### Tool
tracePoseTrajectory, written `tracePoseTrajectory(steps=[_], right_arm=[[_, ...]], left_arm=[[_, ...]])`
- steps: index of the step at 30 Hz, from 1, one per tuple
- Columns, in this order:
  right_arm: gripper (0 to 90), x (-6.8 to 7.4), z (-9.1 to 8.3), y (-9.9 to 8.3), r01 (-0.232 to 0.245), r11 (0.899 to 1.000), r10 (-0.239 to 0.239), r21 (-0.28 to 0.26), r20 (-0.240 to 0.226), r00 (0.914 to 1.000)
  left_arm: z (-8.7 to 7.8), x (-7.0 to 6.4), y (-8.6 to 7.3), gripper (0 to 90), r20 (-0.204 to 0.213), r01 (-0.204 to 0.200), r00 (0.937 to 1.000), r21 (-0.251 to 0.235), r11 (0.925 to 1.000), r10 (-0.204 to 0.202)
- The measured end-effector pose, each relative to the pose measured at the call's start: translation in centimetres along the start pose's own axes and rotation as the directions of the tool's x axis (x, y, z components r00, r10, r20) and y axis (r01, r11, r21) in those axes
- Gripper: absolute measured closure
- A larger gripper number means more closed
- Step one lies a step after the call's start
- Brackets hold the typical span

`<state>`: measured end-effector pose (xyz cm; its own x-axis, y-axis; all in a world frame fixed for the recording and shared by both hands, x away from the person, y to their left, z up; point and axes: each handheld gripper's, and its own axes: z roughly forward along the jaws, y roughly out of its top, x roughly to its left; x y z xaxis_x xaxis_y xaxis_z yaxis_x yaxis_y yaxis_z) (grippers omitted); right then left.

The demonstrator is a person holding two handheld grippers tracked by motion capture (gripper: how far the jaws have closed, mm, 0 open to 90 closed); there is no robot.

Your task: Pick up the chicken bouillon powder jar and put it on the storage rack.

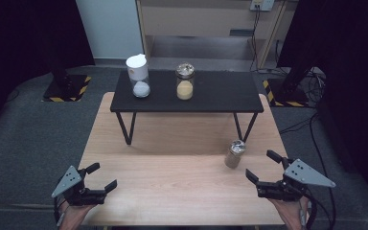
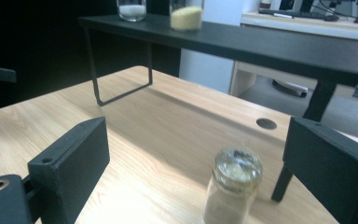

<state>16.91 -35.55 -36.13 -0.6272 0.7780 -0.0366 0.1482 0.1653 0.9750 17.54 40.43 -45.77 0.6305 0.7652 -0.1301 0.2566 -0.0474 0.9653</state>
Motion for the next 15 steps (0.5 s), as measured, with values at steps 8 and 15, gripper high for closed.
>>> tracePoseTrajectory(steps=[8, 15], right_arm=[[7.4, -0.1, -0.3, -2.2, -0.034, 0.999, 0.033, 0.025, 0.033, 0.9989], [7.3, -0.2, -0.5, -3.9, -0.056, 0.997, 0.053, 0.053, 0.055, 0.9970]], left_arm=[[0.0, 0.0, 0.0, 0.0, 0.001, -0.002, 1.0000, -0.002, 1.0000, 0.002], [0.0, 0.0, 0.0, 0.0, 0.000, -0.006, 1.0000, -0.003, 1.0000, 0.006]])
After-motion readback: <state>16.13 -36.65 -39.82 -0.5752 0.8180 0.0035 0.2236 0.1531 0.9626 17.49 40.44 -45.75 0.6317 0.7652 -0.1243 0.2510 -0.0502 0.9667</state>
